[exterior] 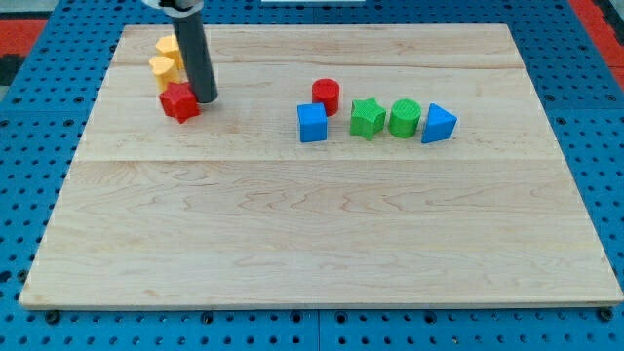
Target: Slightly move the red star towards left
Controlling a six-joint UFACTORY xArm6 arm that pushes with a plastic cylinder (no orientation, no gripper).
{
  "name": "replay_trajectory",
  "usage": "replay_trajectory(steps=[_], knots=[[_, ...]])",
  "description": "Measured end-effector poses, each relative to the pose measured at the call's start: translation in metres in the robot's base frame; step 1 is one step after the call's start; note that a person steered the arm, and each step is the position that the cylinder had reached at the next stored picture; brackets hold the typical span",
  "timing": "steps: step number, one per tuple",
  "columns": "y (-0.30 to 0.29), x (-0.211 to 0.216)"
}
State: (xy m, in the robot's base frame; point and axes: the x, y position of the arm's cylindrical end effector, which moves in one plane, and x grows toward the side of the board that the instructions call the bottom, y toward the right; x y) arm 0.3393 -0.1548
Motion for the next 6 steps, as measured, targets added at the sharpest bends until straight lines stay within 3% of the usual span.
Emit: replay_trajectory(steps=[2,6], knots=[[0.015,0.001],[-0.023,0.007]])
